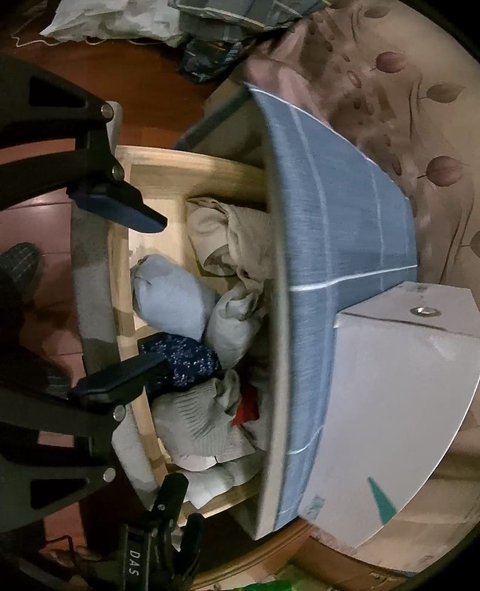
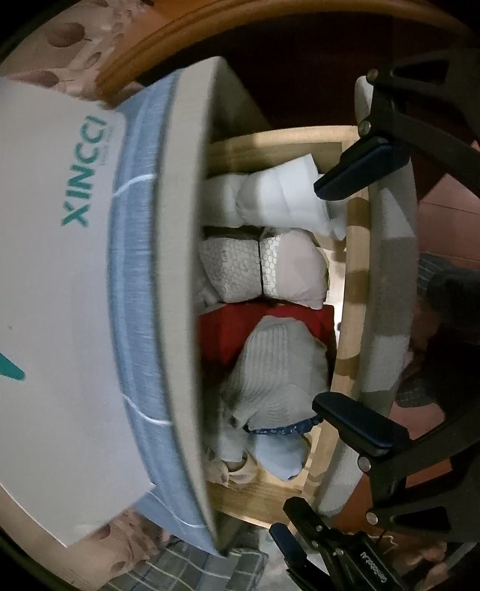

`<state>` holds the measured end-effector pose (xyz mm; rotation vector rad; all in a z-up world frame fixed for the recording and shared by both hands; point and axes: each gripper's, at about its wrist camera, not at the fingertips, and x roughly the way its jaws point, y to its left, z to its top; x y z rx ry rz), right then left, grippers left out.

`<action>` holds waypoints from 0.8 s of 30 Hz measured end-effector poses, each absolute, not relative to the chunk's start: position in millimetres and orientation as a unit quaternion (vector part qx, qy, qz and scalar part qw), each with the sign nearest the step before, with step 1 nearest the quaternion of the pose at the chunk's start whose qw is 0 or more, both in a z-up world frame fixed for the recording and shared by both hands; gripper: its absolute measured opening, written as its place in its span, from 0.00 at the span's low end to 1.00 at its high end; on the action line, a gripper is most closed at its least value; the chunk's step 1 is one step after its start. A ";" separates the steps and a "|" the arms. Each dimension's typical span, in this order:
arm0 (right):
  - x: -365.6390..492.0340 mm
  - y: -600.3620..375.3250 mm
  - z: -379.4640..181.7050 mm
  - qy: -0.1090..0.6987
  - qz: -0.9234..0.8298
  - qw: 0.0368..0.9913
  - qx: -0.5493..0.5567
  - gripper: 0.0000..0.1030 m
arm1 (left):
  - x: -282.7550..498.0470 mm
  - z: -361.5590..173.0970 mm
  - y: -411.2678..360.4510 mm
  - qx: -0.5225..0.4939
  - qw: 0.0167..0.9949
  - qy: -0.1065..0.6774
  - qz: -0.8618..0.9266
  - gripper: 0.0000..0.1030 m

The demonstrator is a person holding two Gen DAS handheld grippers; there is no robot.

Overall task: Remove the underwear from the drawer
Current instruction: 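Pull the drawer front outward with both tools to open it, then lower both tools over the rolled garments inside the open drawer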

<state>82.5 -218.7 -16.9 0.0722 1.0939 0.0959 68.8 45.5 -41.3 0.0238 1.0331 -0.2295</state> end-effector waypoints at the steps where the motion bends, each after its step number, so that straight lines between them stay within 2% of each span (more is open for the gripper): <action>1: 81.2 -218.8 -17.0 0.524 0.046 0.850 0.035 0.99 | 66.5 -41.8 45.9 0.011 0.861 0.497 -0.110 0.67; 24: 102.9 -220.3 -26.7 0.593 0.053 0.802 0.044 0.99 | 14.0 -46.6 51.6 0.008 0.831 0.543 -0.119 0.70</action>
